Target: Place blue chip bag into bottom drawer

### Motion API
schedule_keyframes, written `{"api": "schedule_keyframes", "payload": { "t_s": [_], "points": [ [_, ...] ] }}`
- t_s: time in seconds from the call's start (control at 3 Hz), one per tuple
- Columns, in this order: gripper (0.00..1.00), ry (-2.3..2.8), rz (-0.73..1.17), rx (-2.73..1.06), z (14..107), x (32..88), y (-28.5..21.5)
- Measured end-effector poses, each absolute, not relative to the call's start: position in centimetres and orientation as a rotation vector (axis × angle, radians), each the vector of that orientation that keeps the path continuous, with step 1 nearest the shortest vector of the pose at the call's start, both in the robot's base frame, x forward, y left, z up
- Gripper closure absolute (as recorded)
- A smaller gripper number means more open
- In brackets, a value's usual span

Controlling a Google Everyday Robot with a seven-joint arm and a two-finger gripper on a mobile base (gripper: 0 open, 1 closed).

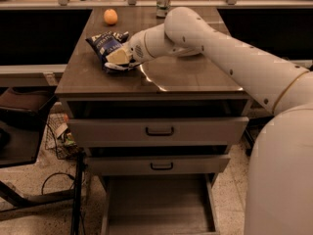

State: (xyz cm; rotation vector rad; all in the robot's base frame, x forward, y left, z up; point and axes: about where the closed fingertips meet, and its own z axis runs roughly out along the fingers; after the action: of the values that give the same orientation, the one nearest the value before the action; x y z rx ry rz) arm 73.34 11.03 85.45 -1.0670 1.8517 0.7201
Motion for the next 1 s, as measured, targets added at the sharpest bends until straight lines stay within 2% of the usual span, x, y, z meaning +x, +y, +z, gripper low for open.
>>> {"api": "schedule_keyframes", "payload": {
  "t_s": [0.33,1.0],
  "points": [
    [1.0,1.852,0.72,-1.067,85.5,73.3,11.0],
    [1.0,1.756,0.555,-0.988,94.2,67.9,4.4]
  ]
}}
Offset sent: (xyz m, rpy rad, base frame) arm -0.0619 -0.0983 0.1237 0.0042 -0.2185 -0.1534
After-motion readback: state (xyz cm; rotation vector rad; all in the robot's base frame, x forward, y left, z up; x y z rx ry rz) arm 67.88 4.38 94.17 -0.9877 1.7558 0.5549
